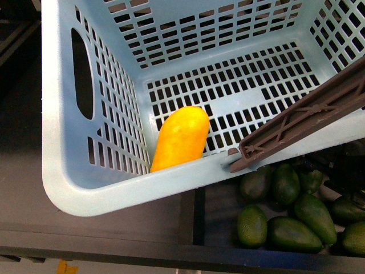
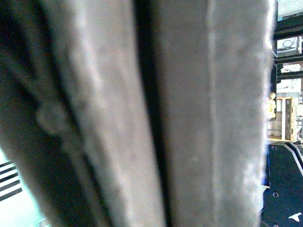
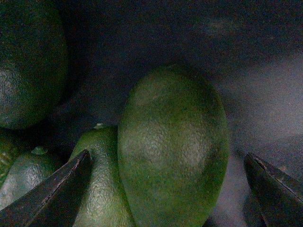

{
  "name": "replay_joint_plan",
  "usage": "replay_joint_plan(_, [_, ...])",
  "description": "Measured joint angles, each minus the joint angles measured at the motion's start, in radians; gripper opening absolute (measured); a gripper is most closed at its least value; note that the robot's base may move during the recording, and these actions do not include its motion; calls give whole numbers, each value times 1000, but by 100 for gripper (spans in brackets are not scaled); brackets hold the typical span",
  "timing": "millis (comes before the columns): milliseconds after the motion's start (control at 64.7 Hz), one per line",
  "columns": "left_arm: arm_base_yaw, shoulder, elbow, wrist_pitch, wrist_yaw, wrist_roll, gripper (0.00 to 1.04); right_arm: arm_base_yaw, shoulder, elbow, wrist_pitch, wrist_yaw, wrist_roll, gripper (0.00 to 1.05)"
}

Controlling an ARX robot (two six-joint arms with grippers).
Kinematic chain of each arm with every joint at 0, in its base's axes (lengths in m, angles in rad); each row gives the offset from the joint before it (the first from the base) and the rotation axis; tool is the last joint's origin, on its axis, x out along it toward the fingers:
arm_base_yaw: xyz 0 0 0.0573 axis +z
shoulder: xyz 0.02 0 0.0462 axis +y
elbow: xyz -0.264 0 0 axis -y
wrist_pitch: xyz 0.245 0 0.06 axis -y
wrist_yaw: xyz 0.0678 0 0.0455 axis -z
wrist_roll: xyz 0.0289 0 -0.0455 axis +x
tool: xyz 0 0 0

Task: Pick mango and avocado into basket

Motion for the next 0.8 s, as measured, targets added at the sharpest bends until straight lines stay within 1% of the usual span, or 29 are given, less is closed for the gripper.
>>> replay_joint_plan(170, [0,0,0,0,-1,2,23,2,16,31,-17,9,0,96])
replay_joint_plan(216, [0,0,0,0,-4,4,19,2,18,35,-18,10,0,96])
replay_joint_plan(232, [0,0,0,0,-3,-8,15,3,20,37,-18,12,0,96])
replay_joint_plan(247, [0,0,0,0,-1,-10,14,3,21,38,-19,13,0,96])
replay_joint_plan(464, [0,0,0,0,-3,-1,14,5,35,58,-21,30,9,95])
replay_joint_plan(510, [0,0,0,0,-2,-2,14,6,36,58,-21,35,12,89])
replay_joint_plan(557, [0,0,0,0,0,-2,14,5,39,57,-19,42,19,79])
replay_joint_plan(618, [0,0,0,0,0,-2,14,5,42,56,-18,43,23,72])
replay_joint_plan(634, [0,0,0,0,0,-2,14,5,42,56,-17,43,24,68])
replay_joint_plan(727, [0,0,0,0,1,-2,14,1,44,53,-13,41,30,59])
replay_joint_plan(804, [0,0,0,0,1,-2,14,-5,44,51,-10,36,34,56])
